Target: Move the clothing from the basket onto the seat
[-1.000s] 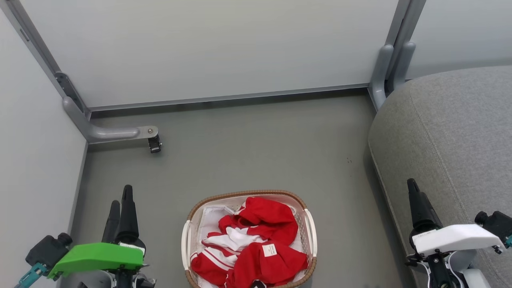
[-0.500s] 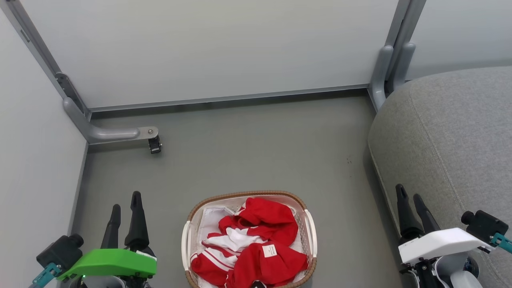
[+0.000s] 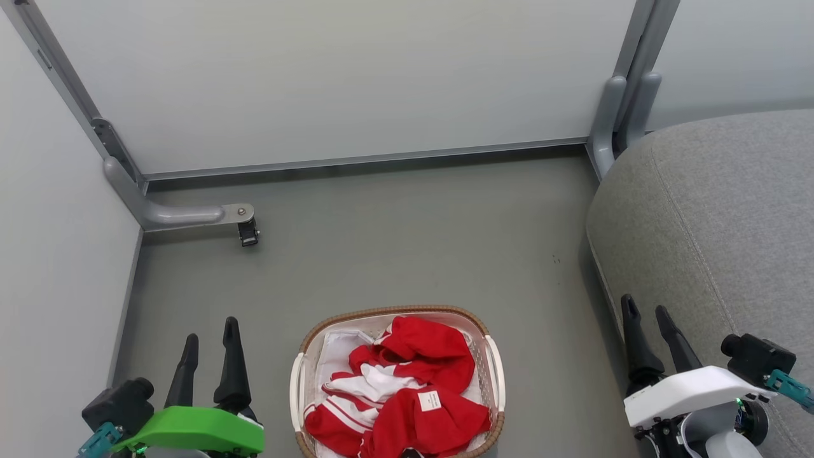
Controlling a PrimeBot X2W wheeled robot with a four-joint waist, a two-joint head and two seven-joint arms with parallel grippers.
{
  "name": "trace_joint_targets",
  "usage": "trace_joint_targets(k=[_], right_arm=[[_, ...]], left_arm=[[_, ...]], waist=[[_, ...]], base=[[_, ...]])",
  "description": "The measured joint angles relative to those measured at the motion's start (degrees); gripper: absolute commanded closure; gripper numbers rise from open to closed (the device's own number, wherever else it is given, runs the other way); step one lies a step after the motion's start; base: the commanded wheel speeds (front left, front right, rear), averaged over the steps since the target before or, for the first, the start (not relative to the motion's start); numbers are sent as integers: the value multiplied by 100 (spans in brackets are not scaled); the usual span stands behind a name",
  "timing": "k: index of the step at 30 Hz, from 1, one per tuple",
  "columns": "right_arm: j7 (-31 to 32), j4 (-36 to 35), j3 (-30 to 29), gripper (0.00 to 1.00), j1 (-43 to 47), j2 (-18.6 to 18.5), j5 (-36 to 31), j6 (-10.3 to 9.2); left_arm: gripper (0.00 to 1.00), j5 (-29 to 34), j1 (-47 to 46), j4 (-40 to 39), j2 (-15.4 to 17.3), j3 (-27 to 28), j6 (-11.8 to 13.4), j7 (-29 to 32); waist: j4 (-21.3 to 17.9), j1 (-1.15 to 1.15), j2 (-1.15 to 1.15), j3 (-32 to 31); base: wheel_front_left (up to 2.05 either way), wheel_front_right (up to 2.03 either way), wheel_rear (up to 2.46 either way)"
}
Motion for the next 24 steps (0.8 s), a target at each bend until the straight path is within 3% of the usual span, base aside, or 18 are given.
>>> trace_joint_targets(k=[24], right_arm=[[-324,171,177,0,-5,-18,-1381,0]], left_arm=[[0,1111,31,359,10,-180,0,-321]], waist=[[38,0,0,-16]], base=[[0,0,0]])
